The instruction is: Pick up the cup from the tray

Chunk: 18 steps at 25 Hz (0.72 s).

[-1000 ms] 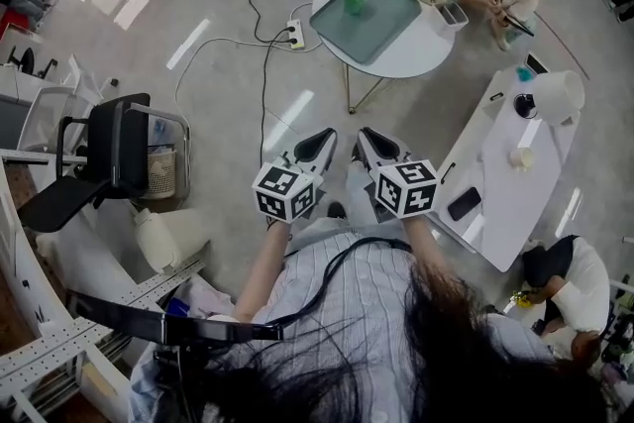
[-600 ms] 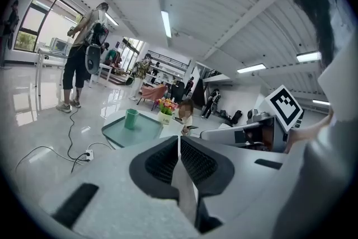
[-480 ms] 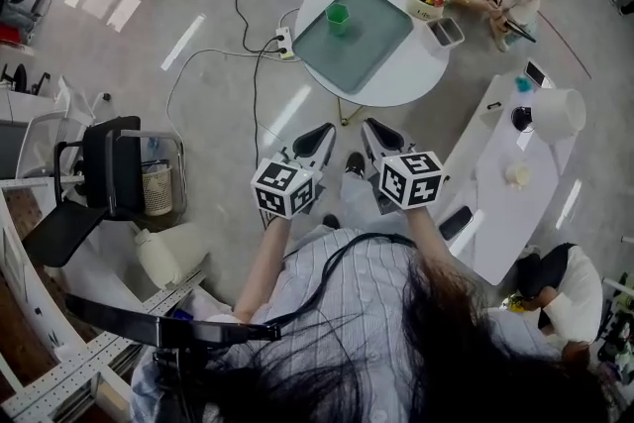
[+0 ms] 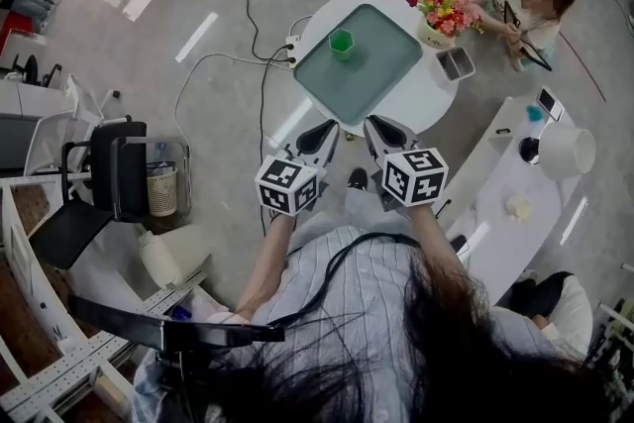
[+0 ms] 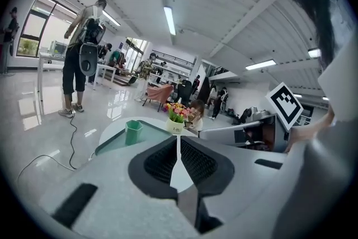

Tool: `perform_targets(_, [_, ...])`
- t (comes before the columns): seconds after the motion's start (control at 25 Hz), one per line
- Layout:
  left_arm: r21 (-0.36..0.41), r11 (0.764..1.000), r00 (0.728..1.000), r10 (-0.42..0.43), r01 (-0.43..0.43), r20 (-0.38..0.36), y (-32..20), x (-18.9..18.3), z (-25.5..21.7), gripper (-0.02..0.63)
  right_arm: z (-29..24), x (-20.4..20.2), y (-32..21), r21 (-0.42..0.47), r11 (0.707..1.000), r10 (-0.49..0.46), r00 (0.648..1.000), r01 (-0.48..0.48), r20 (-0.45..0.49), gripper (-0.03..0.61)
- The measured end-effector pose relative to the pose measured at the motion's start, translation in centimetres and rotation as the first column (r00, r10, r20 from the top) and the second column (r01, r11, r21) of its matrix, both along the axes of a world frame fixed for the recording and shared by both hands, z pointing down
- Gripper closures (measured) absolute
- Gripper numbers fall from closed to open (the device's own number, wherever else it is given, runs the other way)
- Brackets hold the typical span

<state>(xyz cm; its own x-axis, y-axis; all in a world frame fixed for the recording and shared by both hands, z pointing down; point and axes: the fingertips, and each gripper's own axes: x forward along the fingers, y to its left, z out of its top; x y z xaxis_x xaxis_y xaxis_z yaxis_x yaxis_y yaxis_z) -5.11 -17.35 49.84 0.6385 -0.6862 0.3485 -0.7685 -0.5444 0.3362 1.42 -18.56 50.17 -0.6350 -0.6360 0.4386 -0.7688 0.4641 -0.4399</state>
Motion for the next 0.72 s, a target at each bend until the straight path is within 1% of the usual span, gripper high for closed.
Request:
perform_targets(0.12, [0.0,1.0,1.0,-0.001,0.001,0.013,-0.9,0.5,0.0,0.598,0.2,0.3,-1.1,-0.005,1.0,-0.007,1.0,0.007,0.009,0.531])
perform_targets(0.36, [-0.007,1.0,0.998,0.02,-0.019,0.056,-1.3,1.4,0.2,0.598,0.4,0.6,-1.7,-0.016,1.0,-0.017,0.999,0.017,0.035,0.531])
perform_targets(0.56, [-0.013,1.0,0.996,0.026,-0.025,0.081,-1.5,1.1,0.4,0.598,0.7,0.4,-1.7,-0.028,1.0,-0.012,0.998,0.014,0.058,0.531])
perform_targets(0.72, [-0.022,0.999,0.995,0.03,-0.028,0.091,-2.5,0.6,0.9,0.598,1.0,0.2,-2.1,-0.038,0.999,-0.01,0.998,0.012,0.055,0.531])
